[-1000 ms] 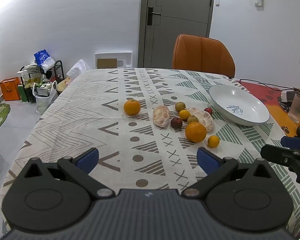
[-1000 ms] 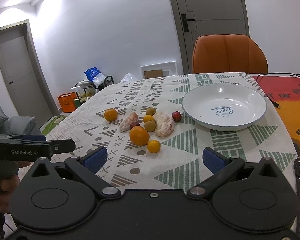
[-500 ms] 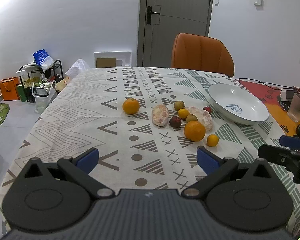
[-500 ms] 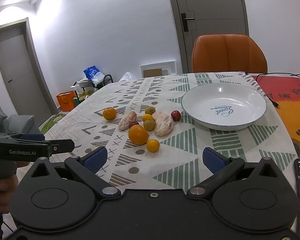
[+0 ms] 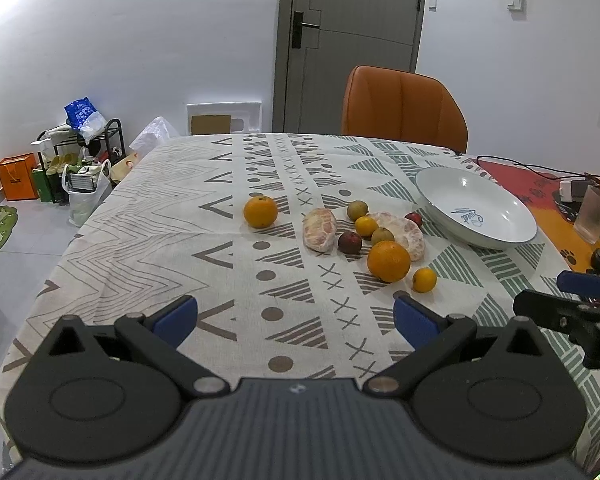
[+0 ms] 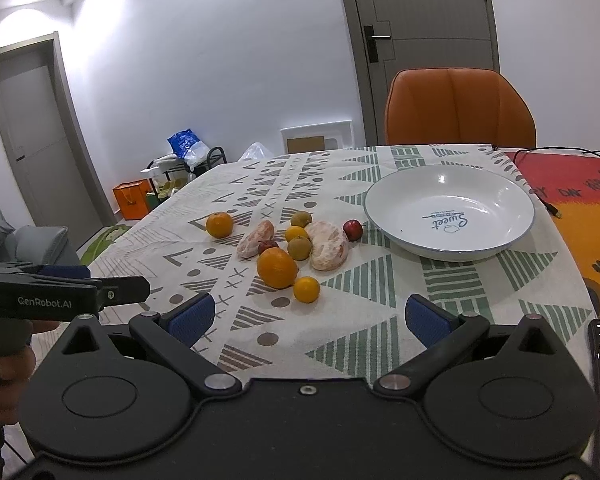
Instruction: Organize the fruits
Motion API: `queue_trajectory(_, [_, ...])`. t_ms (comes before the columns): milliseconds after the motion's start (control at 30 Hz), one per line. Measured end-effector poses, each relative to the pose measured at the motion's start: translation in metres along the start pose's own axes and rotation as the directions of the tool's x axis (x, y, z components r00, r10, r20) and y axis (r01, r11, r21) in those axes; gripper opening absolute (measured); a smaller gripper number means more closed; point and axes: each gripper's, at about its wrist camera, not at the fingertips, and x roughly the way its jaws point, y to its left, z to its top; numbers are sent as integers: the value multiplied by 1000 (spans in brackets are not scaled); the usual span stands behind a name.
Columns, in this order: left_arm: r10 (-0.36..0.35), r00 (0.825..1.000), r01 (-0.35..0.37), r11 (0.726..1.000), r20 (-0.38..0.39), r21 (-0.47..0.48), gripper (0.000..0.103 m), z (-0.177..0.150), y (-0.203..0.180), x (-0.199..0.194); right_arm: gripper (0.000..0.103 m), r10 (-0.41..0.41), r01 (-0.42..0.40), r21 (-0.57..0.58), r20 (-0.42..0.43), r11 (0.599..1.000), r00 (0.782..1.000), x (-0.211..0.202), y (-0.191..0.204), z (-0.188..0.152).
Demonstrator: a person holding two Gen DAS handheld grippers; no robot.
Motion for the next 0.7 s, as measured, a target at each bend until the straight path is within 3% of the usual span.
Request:
queue_trajectory(467, [-5, 999, 5, 1000, 48, -12, 103, 0, 3, -4, 103, -9, 9, -4, -8, 1000, 1000, 5, -3, -2])
queue_trajectory(700, [-55, 997, 57, 998, 58, -36, 103, -1, 8, 8, 103, -23, 23, -3, -23, 1000, 999, 18, -12, 0])
